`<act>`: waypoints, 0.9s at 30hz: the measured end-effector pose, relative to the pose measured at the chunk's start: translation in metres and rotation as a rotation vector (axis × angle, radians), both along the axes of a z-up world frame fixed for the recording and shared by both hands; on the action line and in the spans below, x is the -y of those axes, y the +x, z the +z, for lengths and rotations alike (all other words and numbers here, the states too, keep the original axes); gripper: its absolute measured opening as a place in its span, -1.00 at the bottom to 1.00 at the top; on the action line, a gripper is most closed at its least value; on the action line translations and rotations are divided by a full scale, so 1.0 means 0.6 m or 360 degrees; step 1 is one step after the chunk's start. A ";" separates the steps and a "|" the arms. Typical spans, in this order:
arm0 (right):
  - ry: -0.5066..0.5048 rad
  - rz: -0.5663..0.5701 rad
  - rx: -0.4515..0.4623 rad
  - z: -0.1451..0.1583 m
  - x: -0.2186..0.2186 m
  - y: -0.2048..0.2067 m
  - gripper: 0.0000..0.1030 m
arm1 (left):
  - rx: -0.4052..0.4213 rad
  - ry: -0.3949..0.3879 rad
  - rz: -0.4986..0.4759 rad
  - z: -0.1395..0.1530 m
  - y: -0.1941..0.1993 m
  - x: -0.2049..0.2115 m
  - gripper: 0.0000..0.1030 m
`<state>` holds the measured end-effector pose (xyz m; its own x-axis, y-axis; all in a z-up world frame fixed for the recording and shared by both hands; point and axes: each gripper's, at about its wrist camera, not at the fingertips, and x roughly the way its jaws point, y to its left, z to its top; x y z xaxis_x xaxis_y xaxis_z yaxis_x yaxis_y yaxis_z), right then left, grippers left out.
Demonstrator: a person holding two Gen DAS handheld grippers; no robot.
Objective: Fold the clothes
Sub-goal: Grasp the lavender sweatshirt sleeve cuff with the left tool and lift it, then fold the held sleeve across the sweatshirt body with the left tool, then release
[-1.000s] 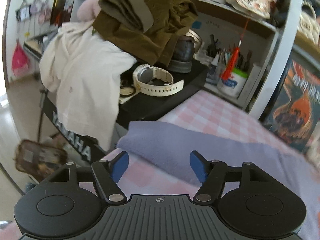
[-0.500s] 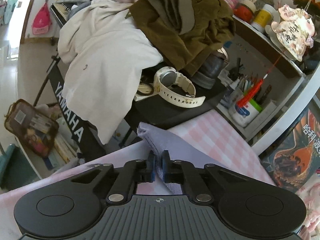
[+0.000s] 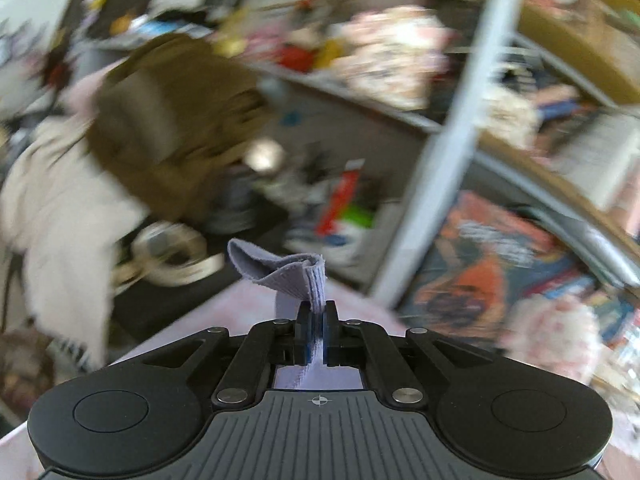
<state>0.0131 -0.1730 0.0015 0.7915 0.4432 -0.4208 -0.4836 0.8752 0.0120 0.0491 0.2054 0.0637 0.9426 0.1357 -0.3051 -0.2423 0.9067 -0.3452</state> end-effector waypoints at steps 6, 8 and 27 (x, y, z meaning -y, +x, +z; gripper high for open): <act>0.0071 -0.0023 0.0023 0.005 0.025 -0.010 0.48 | 0.0095 0.0127 -0.0265 0.046 0.011 0.104 -0.94; 0.0027 -0.0037 0.0045 0.006 0.038 -0.019 0.48 | 0.0120 0.0169 -0.0346 0.058 0.014 0.136 -0.94; -0.0053 -0.0235 -0.0146 -0.025 0.200 -0.090 0.46 | 0.0114 0.0279 -0.0616 0.060 0.073 0.321 -0.94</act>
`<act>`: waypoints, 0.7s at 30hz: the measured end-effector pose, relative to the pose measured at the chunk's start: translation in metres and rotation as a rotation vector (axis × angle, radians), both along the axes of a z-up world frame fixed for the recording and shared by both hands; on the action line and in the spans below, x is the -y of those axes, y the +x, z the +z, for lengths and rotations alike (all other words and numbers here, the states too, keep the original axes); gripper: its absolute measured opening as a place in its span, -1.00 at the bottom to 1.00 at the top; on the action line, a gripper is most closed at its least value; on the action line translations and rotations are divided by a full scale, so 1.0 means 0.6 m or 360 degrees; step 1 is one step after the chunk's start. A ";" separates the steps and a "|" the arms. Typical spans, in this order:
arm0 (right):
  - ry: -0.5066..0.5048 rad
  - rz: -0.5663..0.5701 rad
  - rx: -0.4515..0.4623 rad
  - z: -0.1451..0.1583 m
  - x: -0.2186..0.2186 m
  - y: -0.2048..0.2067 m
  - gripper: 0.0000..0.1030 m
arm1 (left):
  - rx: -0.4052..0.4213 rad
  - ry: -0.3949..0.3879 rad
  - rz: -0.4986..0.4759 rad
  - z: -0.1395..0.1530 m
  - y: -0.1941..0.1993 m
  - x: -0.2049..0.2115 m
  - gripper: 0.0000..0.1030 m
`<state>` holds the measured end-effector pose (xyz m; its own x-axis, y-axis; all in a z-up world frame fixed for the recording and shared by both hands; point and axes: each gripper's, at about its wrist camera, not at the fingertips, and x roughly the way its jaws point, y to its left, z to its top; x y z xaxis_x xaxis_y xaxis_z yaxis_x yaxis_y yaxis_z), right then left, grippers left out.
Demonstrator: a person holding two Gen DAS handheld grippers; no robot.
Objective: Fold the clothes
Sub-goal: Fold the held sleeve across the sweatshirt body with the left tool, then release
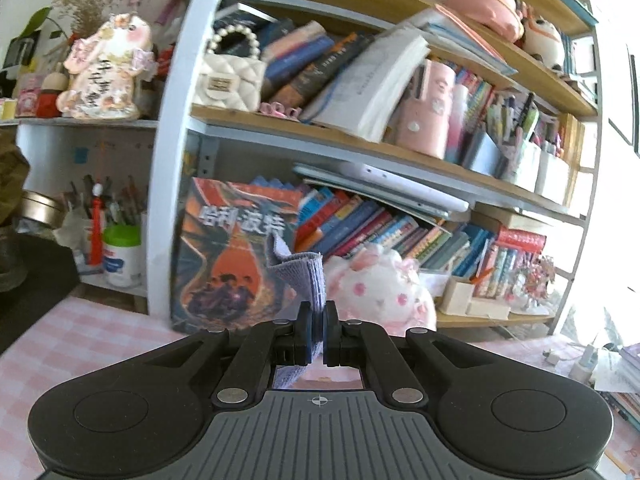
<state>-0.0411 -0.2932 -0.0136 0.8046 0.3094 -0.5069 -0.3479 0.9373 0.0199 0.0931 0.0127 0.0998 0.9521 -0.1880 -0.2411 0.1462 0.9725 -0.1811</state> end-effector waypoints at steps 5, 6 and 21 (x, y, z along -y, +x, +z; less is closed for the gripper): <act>0.0019 0.0023 -0.0043 -0.001 0.001 0.004 0.46 | -0.0017 0.0012 -0.0032 -0.015 0.013 0.042 -0.94; 0.0015 0.0024 -0.0044 -0.001 0.000 0.004 0.46 | -0.0021 0.0004 -0.0035 -0.018 0.016 0.048 -0.94; 0.0209 -0.0062 0.0014 0.002 0.029 -0.006 0.43 | -0.0260 0.0058 -0.0139 -0.104 0.076 0.162 -0.87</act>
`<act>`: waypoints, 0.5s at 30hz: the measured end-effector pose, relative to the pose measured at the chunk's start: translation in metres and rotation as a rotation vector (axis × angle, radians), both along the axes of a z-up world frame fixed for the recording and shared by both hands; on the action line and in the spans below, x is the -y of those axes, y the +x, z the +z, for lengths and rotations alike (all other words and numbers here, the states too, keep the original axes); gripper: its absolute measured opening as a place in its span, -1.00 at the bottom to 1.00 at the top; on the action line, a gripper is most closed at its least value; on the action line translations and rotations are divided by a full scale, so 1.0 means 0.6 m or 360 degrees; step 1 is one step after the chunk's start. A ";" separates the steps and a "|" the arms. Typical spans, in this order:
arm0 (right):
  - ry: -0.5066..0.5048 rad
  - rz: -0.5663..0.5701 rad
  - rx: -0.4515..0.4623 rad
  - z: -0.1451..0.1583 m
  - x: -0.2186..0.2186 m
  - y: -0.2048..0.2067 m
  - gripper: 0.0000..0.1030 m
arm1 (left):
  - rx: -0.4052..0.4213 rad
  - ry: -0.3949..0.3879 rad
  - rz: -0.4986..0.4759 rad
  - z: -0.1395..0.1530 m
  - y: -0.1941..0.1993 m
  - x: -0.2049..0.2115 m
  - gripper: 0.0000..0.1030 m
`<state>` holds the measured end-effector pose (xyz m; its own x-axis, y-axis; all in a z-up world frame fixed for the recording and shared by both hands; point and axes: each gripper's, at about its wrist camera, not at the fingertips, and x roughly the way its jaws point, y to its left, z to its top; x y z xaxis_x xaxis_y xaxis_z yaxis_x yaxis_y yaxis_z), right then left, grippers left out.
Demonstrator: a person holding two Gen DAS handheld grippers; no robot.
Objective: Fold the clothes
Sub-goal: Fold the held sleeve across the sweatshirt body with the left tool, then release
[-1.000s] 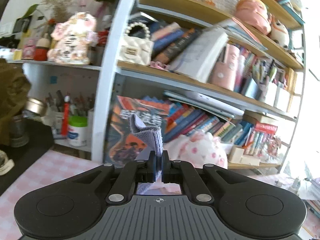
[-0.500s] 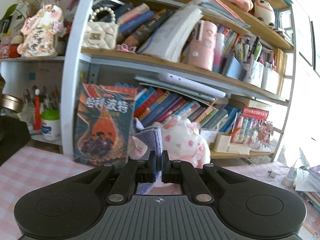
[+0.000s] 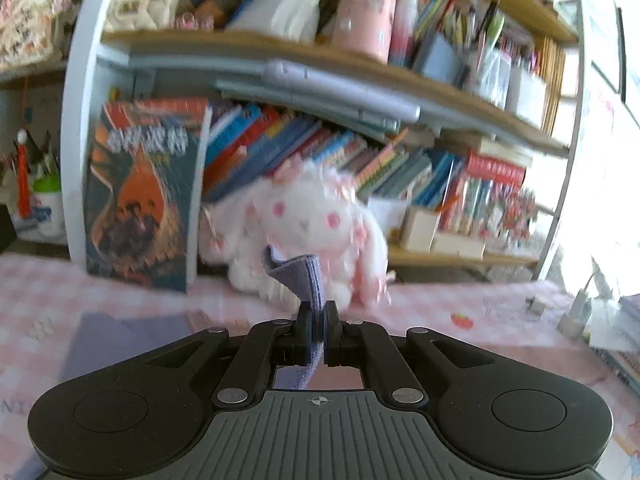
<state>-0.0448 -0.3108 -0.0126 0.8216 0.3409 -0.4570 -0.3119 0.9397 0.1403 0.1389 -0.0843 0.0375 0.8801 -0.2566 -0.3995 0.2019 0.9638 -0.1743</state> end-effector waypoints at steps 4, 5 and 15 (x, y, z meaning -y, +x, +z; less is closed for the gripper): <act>0.0010 -0.0006 0.0003 0.000 0.002 0.000 0.43 | -0.0202 -0.0038 -0.0085 -0.030 0.017 0.018 0.10; 0.0011 -0.0007 -0.0002 0.000 0.002 0.000 0.43 | -0.0234 -0.0041 -0.0117 -0.035 0.016 0.021 0.17; 0.0045 -0.0017 -0.0061 -0.003 0.008 0.006 0.43 | -0.0110 0.0226 -0.0212 -0.025 -0.141 -0.066 0.20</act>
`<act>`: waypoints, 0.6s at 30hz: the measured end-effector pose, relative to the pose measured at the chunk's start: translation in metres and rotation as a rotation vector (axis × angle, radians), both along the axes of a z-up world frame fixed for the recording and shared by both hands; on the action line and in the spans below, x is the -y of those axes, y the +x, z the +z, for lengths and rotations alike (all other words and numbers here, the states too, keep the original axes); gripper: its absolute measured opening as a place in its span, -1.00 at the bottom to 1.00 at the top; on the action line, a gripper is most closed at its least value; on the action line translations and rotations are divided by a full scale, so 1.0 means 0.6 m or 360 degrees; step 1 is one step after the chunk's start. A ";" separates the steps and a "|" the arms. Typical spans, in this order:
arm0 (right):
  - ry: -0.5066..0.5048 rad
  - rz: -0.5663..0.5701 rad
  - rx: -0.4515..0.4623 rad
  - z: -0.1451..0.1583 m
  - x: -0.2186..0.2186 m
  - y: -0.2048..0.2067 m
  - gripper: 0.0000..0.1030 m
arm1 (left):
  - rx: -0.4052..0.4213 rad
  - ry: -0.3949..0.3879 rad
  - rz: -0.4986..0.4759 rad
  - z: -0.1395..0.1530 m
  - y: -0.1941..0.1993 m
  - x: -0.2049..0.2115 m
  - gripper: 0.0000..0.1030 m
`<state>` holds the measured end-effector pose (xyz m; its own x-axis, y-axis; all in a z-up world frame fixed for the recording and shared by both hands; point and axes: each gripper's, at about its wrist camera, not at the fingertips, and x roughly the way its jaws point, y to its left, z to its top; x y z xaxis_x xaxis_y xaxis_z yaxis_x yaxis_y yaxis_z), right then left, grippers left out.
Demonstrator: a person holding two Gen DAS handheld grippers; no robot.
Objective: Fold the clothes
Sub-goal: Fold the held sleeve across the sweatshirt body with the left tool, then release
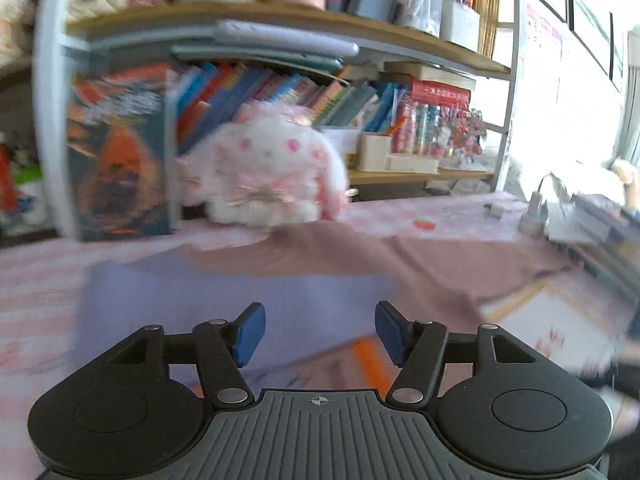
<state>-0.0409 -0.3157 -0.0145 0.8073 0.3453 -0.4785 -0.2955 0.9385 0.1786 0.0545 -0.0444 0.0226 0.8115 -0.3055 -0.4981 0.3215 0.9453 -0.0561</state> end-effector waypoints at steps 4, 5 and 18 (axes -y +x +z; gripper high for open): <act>-0.0035 -0.0020 -0.0001 0.000 -0.005 -0.001 0.43 | 0.0006 0.0027 0.0172 -0.016 -0.077 -0.077 0.20; -0.0048 -0.0029 -0.0001 -0.001 -0.006 -0.001 0.43 | 0.0008 0.0034 0.0215 -0.020 -0.096 -0.096 0.20; -0.0211 -0.0148 -0.0083 -0.001 -0.029 -0.021 0.25 | -0.0078 -0.0108 0.0476 -0.067 -0.177 -0.225 0.18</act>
<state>-0.0536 -0.2986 -0.0150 0.8055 0.2015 -0.5572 -0.2001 0.9777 0.0642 -0.0519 0.0904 -0.0178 0.8460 -0.0907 -0.5254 0.0249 0.9911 -0.1311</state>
